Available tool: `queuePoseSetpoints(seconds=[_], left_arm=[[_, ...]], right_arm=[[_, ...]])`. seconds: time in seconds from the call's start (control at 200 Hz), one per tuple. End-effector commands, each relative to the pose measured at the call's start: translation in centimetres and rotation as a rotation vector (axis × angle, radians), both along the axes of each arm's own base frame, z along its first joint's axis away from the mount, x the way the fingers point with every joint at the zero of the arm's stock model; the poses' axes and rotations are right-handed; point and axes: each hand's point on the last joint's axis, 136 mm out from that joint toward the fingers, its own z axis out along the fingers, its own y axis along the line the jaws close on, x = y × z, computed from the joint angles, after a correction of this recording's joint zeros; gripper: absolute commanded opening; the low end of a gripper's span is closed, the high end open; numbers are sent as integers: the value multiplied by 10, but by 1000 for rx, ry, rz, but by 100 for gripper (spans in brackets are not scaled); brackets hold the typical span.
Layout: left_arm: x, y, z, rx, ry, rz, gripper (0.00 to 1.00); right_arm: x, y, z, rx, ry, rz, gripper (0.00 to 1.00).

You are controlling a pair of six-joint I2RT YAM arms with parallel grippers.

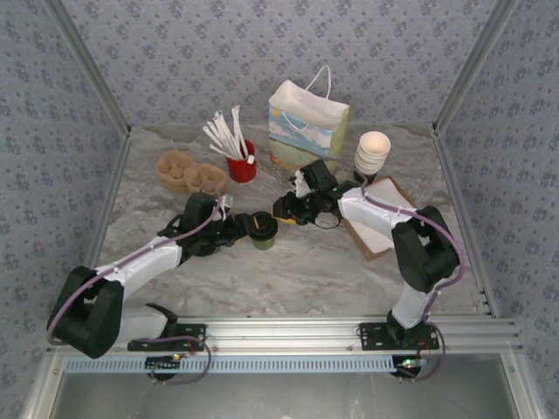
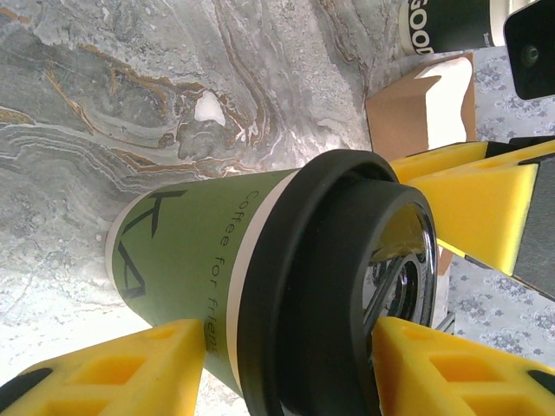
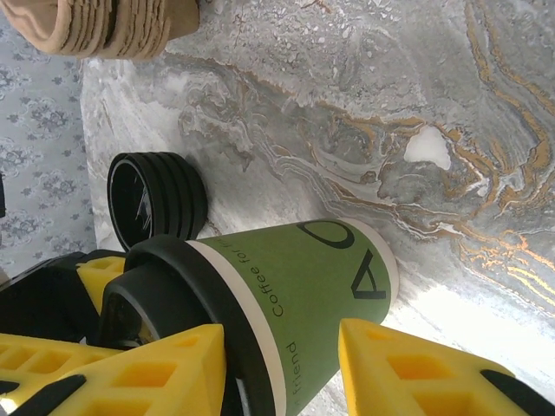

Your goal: Pack the takeout coffee

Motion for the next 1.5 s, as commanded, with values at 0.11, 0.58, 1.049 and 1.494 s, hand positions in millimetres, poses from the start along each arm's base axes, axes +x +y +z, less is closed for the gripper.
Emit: queuePoseSetpoints(seconds=[0.11,0.58,1.049,1.494], left_arm=[[-1,1,-6,26,3,-18,53],[6,1,24,17,-61,-18,65],[39,88,119,240,-263,139,73],[117,234,127,565,-193,466,69]], right_arm=[[-28,-6,-45,-95,129,7,41],[0,-20,22,-146,-13,-9,51],[10,-37,85,-213,-196,-22,51],[38,-80,146,-212,-344,-126,50]])
